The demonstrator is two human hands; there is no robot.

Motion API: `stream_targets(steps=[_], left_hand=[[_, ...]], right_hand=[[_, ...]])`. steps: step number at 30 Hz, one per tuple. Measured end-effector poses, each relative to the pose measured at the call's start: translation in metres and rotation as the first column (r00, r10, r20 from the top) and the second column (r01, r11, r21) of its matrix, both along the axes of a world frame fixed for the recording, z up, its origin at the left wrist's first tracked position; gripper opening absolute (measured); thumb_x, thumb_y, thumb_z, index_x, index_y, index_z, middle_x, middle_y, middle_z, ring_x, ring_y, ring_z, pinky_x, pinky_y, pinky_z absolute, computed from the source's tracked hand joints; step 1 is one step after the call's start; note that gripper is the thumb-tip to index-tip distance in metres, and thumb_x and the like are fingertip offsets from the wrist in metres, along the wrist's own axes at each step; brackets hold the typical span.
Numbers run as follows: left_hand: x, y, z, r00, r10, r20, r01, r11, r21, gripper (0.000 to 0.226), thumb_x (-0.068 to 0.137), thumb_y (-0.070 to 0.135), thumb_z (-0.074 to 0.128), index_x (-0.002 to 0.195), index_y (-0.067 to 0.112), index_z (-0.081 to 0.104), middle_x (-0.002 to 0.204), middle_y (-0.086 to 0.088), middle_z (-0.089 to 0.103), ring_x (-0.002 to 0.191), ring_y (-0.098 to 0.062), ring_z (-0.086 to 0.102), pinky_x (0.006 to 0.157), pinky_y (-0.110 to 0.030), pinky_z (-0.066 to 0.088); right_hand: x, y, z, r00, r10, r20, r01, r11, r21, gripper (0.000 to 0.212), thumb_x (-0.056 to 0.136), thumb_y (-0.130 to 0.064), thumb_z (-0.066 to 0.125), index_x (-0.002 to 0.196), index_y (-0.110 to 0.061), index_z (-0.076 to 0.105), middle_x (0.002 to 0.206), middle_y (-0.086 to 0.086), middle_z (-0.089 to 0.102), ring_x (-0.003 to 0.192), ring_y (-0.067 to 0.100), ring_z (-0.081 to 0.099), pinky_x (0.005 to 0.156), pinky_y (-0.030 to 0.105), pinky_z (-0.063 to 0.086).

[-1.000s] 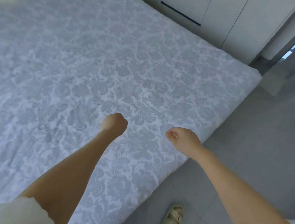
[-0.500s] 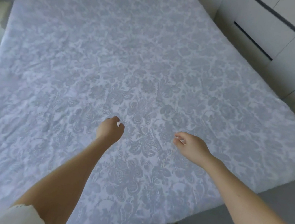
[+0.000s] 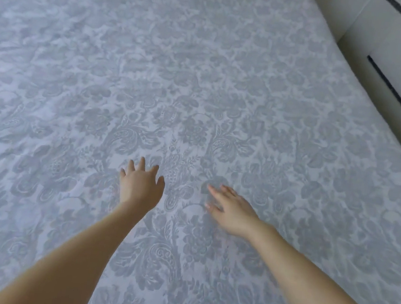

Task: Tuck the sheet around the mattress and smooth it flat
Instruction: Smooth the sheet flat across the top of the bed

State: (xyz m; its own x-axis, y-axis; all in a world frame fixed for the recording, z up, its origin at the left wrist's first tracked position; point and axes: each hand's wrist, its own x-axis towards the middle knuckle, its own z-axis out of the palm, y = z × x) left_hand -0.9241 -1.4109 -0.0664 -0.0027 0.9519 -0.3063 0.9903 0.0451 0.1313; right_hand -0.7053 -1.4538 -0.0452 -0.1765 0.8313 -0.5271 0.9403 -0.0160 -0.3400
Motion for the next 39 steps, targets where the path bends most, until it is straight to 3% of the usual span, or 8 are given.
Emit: stream_targets(steps=[11, 16, 21, 25, 29, 33, 36, 39], left_hand=[[0.03, -0.033, -0.151, 0.984, 0.153, 0.089, -0.169, 0.963, 0.21, 0.063, 0.092, 0.053, 0.008, 0.147, 0.03, 0.027, 0.157, -0.003, 0.022, 0.147, -0.022, 0.01, 0.118, -0.045, -0.003], [0.037, -0.12, -0.159, 0.969, 0.201, 0.141, -0.23, 0.943, 0.239, 0.056, 0.095, 0.045, 0.018, 0.138, 0.024, 0.047, 0.145, -0.004, 0.045, 0.14, -0.02, 0.03, 0.114, -0.045, 0.014], [0.079, -0.252, -0.155, 0.918, 0.357, 0.174, -0.386, 0.904, 0.183, 0.062, 0.096, 0.048, 0.01, 0.133, 0.021, 0.052, 0.14, -0.007, 0.049, 0.146, -0.008, 0.003, 0.116, -0.041, 0.011], [0.104, -0.312, -0.131, 0.927, 0.361, 0.097, -0.365, 0.93, 0.029, 0.06, 0.094, 0.049, 0.017, 0.138, 0.021, 0.046, 0.146, -0.008, 0.043, 0.143, -0.023, 0.025, 0.113, -0.047, 0.013], [0.086, -0.308, -0.103, 0.878, 0.419, 0.23, -0.463, 0.865, 0.192, 0.053, 0.086, 0.042, 0.03, 0.107, 0.014, 0.071, 0.128, -0.014, 0.061, 0.121, -0.035, 0.055, 0.104, -0.051, 0.033], [0.036, -0.294, -0.083, 0.833, 0.552, -0.034, -0.511, 0.792, 0.333, 0.044, 0.098, 0.036, 0.033, 0.134, 0.02, 0.051, 0.152, -0.014, 0.032, 0.142, -0.034, 0.025, 0.114, -0.052, -0.003], [0.022, -0.343, -0.121, 0.802, 0.593, -0.07, -0.582, 0.802, 0.135, 0.056, 0.097, 0.048, 0.01, 0.15, 0.031, 0.017, 0.16, -0.003, 0.005, 0.147, -0.024, -0.004, 0.114, -0.057, -0.01], [0.045, -0.403, -0.137, 0.819, 0.574, 0.012, -0.573, 0.817, 0.057, 0.058, 0.096, 0.047, 0.012, 0.148, 0.026, 0.021, 0.158, -0.005, 0.013, 0.147, -0.023, 0.001, 0.117, -0.05, -0.007]], right_hand=[[0.004, 0.057, -0.16, 0.919, 0.299, 0.256, -0.368, 0.884, 0.288, 0.055, 0.088, -0.07, 0.008, 0.14, -0.056, -0.005, 0.155, 0.005, -0.021, 0.143, 0.03, -0.022, 0.115, 0.054, -0.011], [0.017, -0.037, -0.163, 0.818, 0.536, 0.207, -0.57, 0.708, 0.417, 0.053, 0.087, -0.07, 0.029, 0.137, -0.053, 0.034, 0.154, 0.011, 0.028, 0.14, 0.042, 0.023, 0.104, 0.058, 0.016], [0.043, -0.162, -0.165, 0.649, 0.739, 0.181, -0.743, 0.565, 0.359, 0.045, 0.09, -0.058, 0.045, 0.134, -0.054, 0.038, 0.14, 0.0, 0.048, 0.128, 0.03, 0.047, 0.091, 0.055, 0.047], [0.066, -0.175, -0.136, 0.418, 0.908, 0.022, -0.883, 0.401, 0.243, 0.056, 0.092, -0.063, 0.015, 0.139, -0.043, 0.038, 0.153, 0.006, 0.032, 0.141, 0.036, 0.024, 0.112, 0.063, 0.01], [0.061, -0.101, -0.105, 0.63, 0.749, -0.206, -0.681, 0.66, 0.319, 0.067, 0.087, -0.069, 0.024, 0.144, -0.035, 0.024, 0.153, -0.004, 0.03, 0.143, 0.011, 0.021, 0.119, 0.046, 0.007], [0.086, -0.052, -0.127, 0.924, 0.352, 0.151, -0.381, 0.886, 0.265, 0.073, 0.088, -0.065, 0.014, 0.151, -0.028, 0.004, 0.16, 0.002, 0.006, 0.147, 0.018, 0.003, 0.118, 0.047, -0.001], [0.103, -0.147, -0.158, 0.793, 0.548, 0.266, -0.609, 0.726, 0.319, 0.071, 0.093, -0.059, 0.001, 0.151, -0.018, 0.003, 0.159, 0.011, 0.002, 0.147, 0.026, -0.004, 0.116, 0.051, 0.003], [0.113, -0.219, -0.151, 0.463, 0.873, 0.15, -0.874, 0.422, 0.24, 0.059, 0.101, -0.047, 0.01, 0.151, -0.016, 0.015, 0.158, 0.013, 0.014, 0.146, 0.029, 0.003, 0.113, 0.052, 0.009]])
